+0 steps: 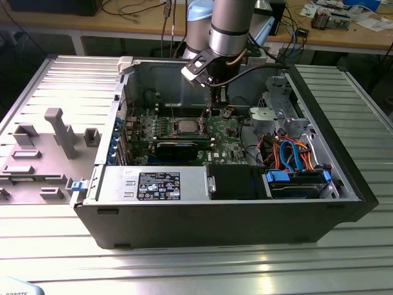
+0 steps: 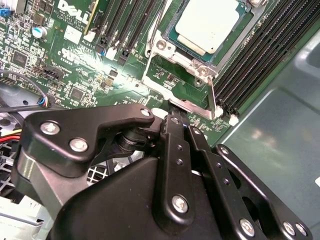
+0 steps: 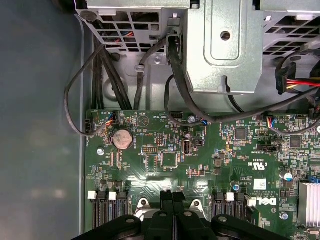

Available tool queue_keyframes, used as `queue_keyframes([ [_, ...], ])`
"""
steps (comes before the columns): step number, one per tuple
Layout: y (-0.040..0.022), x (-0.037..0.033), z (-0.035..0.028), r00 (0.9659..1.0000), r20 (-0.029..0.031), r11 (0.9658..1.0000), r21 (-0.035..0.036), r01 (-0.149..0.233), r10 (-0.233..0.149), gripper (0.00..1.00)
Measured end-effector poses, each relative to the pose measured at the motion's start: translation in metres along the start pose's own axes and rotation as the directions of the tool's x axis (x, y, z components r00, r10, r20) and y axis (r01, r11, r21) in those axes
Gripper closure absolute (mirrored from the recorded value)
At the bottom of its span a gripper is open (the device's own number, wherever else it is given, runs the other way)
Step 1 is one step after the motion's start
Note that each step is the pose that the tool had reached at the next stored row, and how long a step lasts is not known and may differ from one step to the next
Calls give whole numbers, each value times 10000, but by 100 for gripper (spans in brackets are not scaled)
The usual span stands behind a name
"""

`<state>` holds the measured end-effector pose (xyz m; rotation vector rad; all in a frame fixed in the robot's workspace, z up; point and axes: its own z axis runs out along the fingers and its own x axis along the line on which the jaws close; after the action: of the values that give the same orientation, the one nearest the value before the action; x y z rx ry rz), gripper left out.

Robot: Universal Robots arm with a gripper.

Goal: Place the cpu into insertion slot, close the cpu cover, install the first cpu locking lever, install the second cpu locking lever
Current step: 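Close the cpu cover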

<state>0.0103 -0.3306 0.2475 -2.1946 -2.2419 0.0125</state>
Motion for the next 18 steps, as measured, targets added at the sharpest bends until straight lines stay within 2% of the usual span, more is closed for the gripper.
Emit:
queue_keyframes([
  [18,-51,1,1,10000,-1,10000,0,-1,1,89],
])
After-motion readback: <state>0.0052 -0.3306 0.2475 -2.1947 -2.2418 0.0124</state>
